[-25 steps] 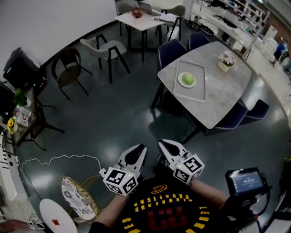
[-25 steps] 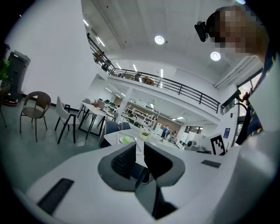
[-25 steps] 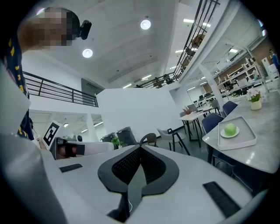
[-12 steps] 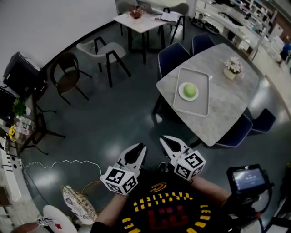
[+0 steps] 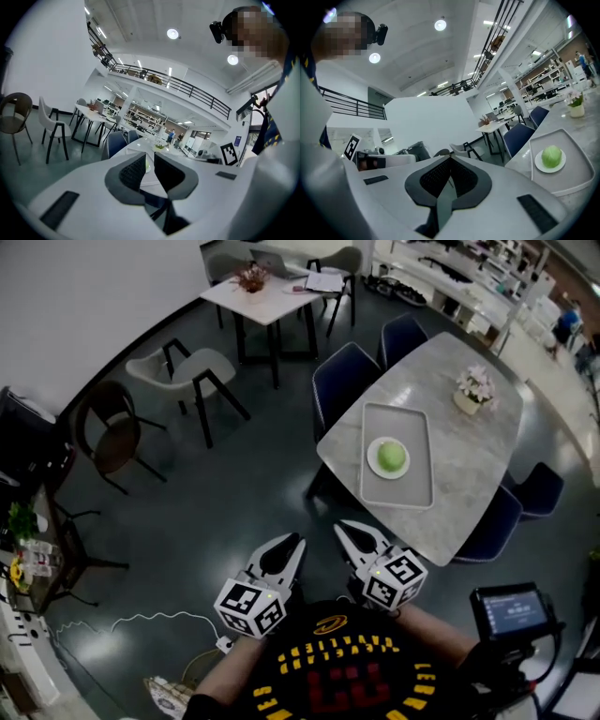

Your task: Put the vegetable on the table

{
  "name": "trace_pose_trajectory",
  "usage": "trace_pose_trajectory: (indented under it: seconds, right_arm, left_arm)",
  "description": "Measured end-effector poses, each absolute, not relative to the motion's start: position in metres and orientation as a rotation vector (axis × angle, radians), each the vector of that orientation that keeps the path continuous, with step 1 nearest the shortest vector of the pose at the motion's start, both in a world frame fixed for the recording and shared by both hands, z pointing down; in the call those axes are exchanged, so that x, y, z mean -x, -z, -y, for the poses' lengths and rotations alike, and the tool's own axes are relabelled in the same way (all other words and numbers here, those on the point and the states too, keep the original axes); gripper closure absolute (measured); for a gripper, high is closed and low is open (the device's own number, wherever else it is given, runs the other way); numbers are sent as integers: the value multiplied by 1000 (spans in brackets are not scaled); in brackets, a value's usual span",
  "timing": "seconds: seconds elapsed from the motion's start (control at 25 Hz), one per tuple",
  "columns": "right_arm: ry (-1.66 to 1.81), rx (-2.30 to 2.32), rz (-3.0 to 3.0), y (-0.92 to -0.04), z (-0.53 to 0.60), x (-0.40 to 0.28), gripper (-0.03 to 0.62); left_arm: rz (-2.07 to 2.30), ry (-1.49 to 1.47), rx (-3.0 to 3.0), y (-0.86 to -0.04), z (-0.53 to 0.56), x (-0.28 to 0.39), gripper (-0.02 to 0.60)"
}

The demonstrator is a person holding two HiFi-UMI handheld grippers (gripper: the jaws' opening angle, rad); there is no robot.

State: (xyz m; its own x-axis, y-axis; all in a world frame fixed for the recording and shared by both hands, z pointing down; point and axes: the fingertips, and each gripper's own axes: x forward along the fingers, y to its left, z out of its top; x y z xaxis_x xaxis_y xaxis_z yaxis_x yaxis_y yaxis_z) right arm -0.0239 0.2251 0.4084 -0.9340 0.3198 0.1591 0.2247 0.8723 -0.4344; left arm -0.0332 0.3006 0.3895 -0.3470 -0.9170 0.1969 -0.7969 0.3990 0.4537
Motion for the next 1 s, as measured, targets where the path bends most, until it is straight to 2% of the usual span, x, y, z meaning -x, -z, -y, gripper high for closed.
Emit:
trace_pose_trajectory:
  seconds: [0.16, 0.4, 0.8, 1.0]
  right_arm:
    - [-635, 261, 2843, -403, -218, 69, 589]
    - [-722, 20, 2815, -418, -204, 99, 589]
    - [-881, -398, 2761, -447, -120, 81, 589]
    - [-1112, -528, 2730, -452, -70, 83, 589]
  left_arm:
    - [2131, 395, -1598, -386, -285, 84, 523]
    - [1933, 377, -1739, -393, -261, 128, 523]
    - [1669, 302, -1884, -417, -178, 134, 523]
    - [1675, 235, -1915, -405, -145, 150, 523]
